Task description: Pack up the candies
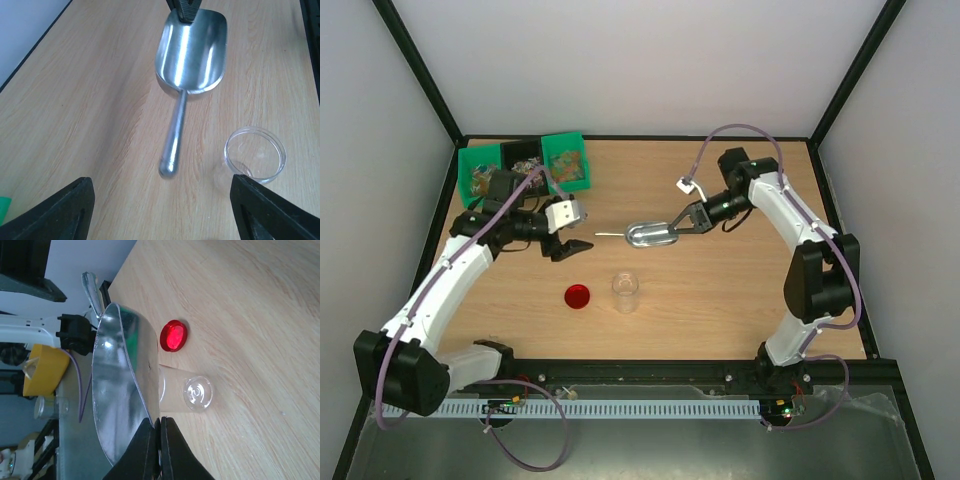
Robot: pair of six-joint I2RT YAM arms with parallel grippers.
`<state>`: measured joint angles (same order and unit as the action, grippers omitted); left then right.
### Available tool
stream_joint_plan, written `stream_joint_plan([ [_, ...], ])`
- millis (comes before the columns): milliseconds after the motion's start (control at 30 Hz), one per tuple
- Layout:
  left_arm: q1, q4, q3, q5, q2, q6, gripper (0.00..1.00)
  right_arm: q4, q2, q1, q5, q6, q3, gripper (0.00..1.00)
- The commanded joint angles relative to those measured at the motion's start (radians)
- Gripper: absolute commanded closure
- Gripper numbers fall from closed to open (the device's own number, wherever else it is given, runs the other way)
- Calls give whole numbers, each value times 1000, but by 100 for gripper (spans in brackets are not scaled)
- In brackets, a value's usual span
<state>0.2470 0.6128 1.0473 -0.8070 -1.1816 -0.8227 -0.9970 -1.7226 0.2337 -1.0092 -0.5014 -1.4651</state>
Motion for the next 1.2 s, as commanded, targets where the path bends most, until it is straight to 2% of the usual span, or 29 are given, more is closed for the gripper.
stream_joint_plan([
  [0, 49, -1, 47, 40, -27, -38, 26, -68, 5, 36, -50, 5, -33, 98],
  [100, 62, -44, 56, 52, -39, 6, 32, -46, 1, 41, -69, 38, -33, 99],
  [200, 38, -150, 52, 98, -58, 111, 33, -15, -7, 42, -76, 84, -36, 99],
  [400, -114, -372, 83, 66, -174, 357, 28, 128, 4, 34, -27, 218, -10, 99],
  [533, -177, -485, 171, 225, -324, 561, 23, 193, 9, 21, -6, 289, 8, 99],
  [700, -204, -476, 350, 568, -551, 765, 20, 236, 27, 12, -1, 326, 30, 99],
  [833, -203, -488, 416, 717, -666, 871, 17, 266, 41, -2, 1, 344, 57, 99],
  [1000, -203, -431, 527, 827, -810, 915, 17, 299, 59, -20, -5, 371, 85, 99],
  [1167, -201, -402, 604, 797, -907, 894, 21, 301, 68, -35, -6, 374, 89, 99],
])
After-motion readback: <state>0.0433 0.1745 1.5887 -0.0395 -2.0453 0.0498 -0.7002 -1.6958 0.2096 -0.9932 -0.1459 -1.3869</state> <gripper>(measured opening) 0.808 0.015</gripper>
